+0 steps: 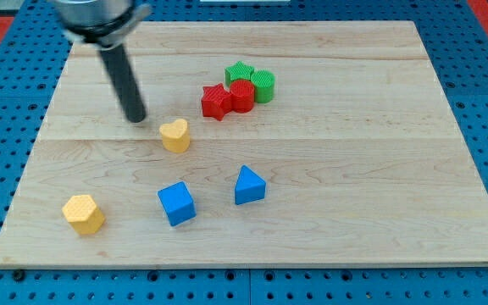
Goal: Slide the yellow heart above the yellow hexagon
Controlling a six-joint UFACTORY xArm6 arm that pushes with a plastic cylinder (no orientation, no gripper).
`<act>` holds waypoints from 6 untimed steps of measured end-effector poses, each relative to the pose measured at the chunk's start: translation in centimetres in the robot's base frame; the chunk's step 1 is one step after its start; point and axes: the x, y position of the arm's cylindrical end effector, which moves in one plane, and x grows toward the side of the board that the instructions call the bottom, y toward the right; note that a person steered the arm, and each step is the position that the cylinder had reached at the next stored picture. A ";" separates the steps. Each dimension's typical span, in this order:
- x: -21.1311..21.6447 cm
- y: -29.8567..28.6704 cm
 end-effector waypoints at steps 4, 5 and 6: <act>9.0 7.4; 10.3 1.4; 10.6 -4.4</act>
